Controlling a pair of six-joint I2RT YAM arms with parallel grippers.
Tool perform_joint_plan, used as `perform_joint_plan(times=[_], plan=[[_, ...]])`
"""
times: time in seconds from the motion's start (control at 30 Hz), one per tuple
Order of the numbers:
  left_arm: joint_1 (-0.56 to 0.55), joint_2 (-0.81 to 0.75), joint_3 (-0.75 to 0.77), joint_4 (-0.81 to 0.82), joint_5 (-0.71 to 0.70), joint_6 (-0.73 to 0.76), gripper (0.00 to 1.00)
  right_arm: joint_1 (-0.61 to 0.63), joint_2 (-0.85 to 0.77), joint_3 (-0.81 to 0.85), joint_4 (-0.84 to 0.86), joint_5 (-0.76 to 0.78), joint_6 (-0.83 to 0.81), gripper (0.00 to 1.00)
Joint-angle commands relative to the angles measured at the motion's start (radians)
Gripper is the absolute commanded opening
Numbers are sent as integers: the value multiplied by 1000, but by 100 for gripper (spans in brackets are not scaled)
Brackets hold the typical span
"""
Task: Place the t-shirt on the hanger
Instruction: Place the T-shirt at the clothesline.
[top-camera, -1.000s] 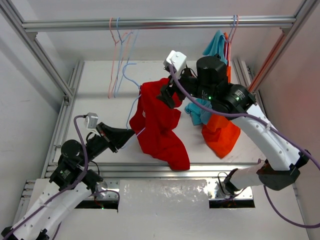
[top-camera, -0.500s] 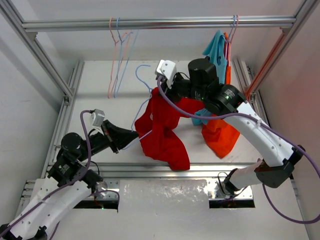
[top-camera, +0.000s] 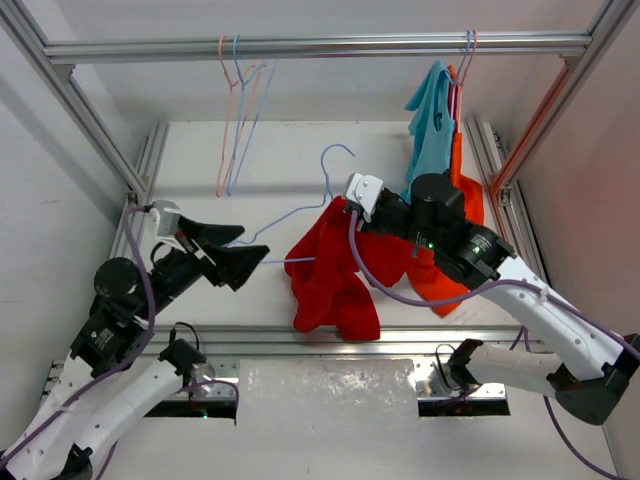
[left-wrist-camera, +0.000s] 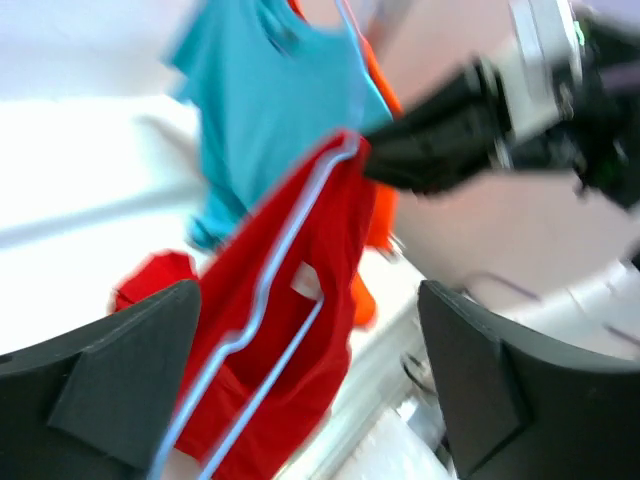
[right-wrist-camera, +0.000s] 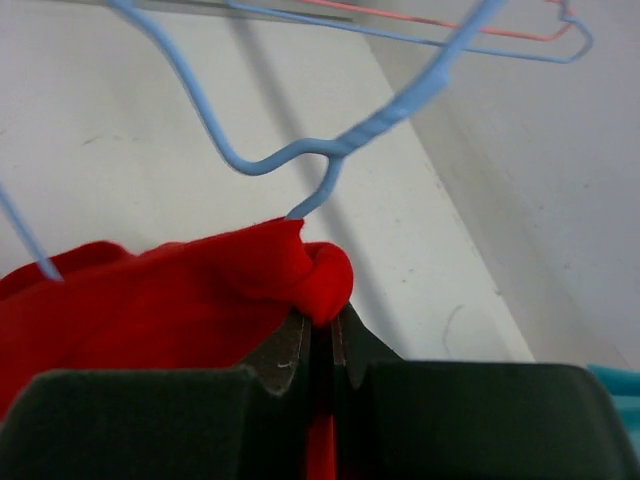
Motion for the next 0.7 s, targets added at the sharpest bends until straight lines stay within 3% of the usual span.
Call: perform_joint_plan(times=[0.0, 0.17, 0.27, 0.43, 0.67], plan=[[2, -49, 34, 12, -279, -43, 92, 11, -45, -21, 219, 135, 33, 0], [2, -167, -132, 74, -377, -211, 92, 11, -18, 69, 160, 235, 54, 0], [2, -209, -251, 181, -321, -295, 92, 11, 7, 118, 124, 269, 62, 0], [2, -103, -357, 342, -181, -375, 92, 11, -5, 112, 156, 253, 108, 0], [0, 91, -354, 502, -136, -381, 87, 11, 1, 126, 138, 190, 168, 0]])
